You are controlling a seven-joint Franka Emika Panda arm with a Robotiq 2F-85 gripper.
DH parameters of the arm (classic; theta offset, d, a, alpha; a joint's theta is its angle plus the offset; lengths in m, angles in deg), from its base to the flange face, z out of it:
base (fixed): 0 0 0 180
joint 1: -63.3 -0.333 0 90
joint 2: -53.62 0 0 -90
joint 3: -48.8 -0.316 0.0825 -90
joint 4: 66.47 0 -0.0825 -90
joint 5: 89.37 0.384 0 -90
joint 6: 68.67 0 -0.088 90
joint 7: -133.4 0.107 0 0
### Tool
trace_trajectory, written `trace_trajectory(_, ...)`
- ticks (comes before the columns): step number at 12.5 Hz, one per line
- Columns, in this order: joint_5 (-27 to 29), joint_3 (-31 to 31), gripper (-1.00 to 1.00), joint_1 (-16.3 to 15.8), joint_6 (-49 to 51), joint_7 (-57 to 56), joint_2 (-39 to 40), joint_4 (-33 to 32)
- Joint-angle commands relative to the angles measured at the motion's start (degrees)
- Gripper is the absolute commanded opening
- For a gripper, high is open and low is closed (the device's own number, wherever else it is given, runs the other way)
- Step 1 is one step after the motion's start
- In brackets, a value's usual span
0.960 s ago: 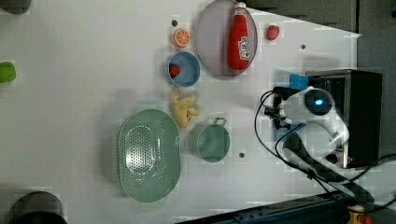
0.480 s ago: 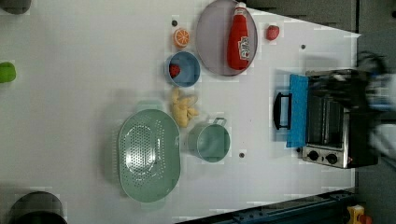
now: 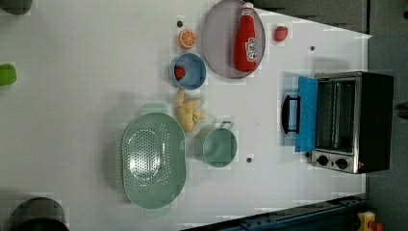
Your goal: Flap open oven.
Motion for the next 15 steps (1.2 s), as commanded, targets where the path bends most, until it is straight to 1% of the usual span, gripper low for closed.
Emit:
trace_trajectory(1,0.3,0.5,-0.65,0.0,4.2,5.1,2.1,1.7)
trace_trajectory(15,0.3,0.5,-0.65,0.0,3.8,5.1,2.7,1.6)
